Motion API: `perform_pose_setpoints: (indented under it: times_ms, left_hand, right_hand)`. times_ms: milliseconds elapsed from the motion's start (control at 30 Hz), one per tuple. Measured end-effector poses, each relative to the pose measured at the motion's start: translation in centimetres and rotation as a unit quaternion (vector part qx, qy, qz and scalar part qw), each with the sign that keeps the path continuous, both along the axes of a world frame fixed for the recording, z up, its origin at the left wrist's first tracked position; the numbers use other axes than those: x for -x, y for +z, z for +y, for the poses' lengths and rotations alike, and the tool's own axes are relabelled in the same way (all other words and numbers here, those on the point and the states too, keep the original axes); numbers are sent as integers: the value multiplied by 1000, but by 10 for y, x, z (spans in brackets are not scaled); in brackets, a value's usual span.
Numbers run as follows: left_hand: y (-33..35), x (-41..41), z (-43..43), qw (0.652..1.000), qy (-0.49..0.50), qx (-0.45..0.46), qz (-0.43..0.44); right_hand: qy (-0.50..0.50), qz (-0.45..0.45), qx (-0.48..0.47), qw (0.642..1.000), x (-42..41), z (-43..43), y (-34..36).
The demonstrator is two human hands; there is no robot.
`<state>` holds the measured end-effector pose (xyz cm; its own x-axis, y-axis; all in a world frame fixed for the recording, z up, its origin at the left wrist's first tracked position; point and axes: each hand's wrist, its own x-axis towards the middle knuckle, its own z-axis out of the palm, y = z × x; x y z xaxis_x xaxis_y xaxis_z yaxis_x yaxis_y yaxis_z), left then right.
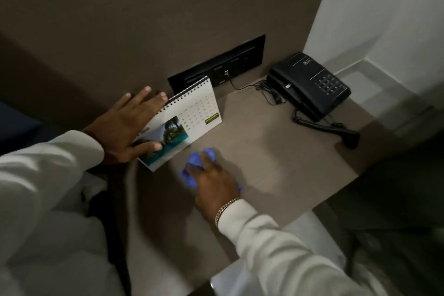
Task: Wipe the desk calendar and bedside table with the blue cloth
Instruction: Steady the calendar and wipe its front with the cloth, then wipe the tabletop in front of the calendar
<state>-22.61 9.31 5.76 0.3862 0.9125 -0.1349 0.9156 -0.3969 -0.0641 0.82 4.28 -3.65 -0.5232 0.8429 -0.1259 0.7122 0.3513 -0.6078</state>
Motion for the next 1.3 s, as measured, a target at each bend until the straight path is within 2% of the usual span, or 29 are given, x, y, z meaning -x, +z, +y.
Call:
perform_pose_setpoints:
  times_ms: [233,333,400,433,467,533,600,667,733,767,833,900,933,1067,1233,1300]
  left_hand:
    - [2,-38,-14,992,108,-30,-55]
    - [0,-46,-21,985,153,-27,-78]
    - [0,-52,-27,973,191,-37,-126]
    - [0,-54,-31,959,223,-61,-166]
    - [-1,-57,-37,935,263,-98,-215]
    - [-6,-63,-51,854,375,-174,-317]
    - [-11,-69,-63,722,504,-199,-430]
    - [-15,-74,-70,575,603,-197,-517]
    - [-21,-77,-70,491,670,-178,-527]
    - [-25,-76,-70,475,683,-166,-530]
    - [-30,-75,-70,456,655,-137,-587]
    - [-31,-74,-69,419,631,-118,-642]
    - [-31,-74,-70,414,621,-109,-657]
    - [-30,-76,-68,436,585,-86,-678]
    - [-25,-68,-64,418,560,-77,-711]
    - [-22,-60,-63,425,545,-72,-719]
  right_hand:
    - [-152,-128,-37,979,-115,57,-2]
    - [-111,-191,-24,975,-145,67,-7]
    - [-87,-246,-33,965,-154,67,-3]
    - [-97,-245,-47,964,-154,69,3]
    - [-114,-210,-65,969,-152,72,12]
    - [-139,-50,-75,986,-140,88,33]
    - [-147,111,-4,983,-117,112,52]
    - [-138,189,75,969,-87,135,64]
    - [-149,272,163,937,-59,155,67]
    - [-157,305,201,917,-48,163,66]
    - [-172,328,240,897,-32,174,61]
    - [-185,323,262,890,-23,182,55]
    - [-187,319,273,888,-20,183,52]
    - [-153,334,307,878,-15,175,43]
    - [-140,363,314,866,-15,163,48]
    - [-153,374,313,860,-14,156,46]
